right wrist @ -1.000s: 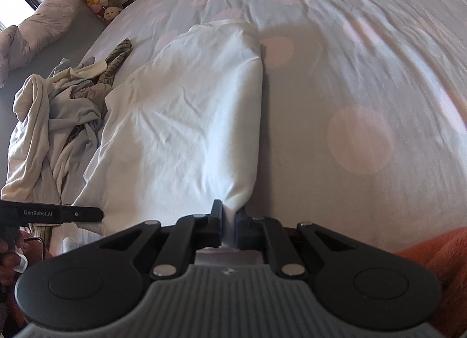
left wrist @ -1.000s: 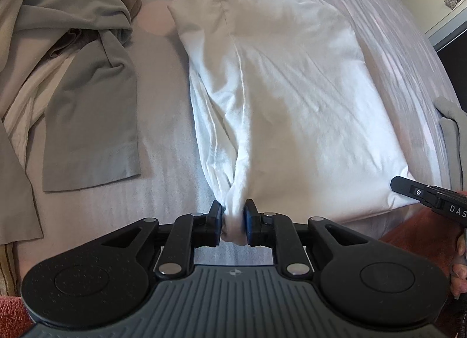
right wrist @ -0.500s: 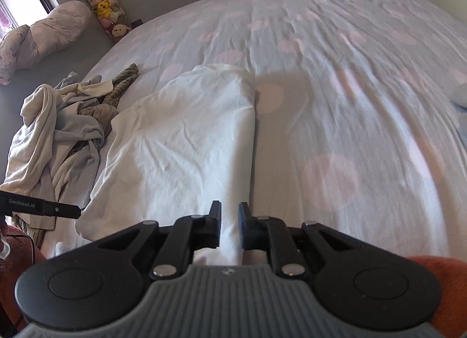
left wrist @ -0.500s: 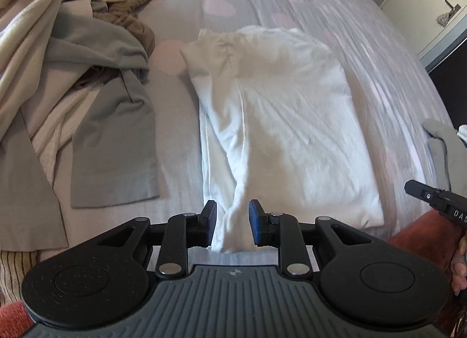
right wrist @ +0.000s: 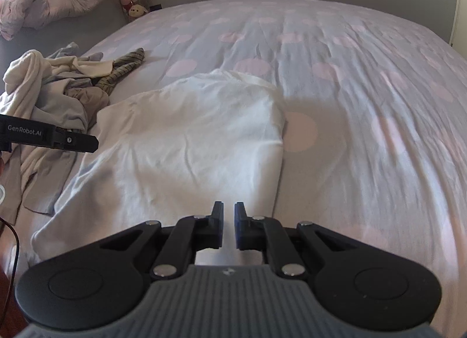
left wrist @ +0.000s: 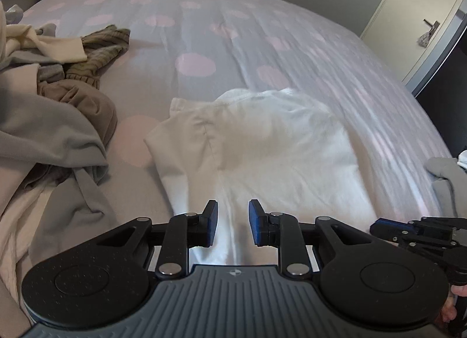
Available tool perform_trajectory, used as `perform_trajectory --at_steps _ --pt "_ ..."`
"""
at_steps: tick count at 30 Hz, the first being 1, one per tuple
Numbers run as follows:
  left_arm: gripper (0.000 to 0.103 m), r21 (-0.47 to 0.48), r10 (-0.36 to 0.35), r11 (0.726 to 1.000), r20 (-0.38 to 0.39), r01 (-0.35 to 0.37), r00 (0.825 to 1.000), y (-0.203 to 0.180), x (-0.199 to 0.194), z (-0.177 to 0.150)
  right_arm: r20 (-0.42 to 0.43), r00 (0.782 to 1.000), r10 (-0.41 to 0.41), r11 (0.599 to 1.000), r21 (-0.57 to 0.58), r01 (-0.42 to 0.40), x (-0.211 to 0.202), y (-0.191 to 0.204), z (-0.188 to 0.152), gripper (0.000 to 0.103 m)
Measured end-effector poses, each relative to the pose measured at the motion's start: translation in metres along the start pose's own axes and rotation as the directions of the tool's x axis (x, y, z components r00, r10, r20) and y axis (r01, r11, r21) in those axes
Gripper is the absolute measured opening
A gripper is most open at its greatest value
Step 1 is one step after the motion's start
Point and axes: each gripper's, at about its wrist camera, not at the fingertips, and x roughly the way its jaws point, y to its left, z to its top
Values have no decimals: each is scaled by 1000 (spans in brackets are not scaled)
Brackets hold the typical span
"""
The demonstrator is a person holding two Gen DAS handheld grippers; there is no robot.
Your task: Fold clothes
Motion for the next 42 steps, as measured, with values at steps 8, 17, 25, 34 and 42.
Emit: perform_trajectory --at_steps 8,17,25,34,42 --pt "20 -20 25 999 -17 -25 1000 15 1 5 -25 998 50 992 115 -46 5 -23 8 7" --pt "20 65 34 997 7 -35 999 11 36 40 81 996 42 996 -85 -35 27 -55 94 10" --pt "20 135 22 991 6 -23 1000 13 61 57 -51 997 61 847 -526 -79 77 -50 140 10" --pt "20 122 -24 992 4 23 1000 23 61 57 -233 971 56 614 -758 -218 100 -28 168 24" --pt "21 103 -44 994 10 43 999 27 58 56 -344 938 35 575 -761 -300 124 -16 176 30"
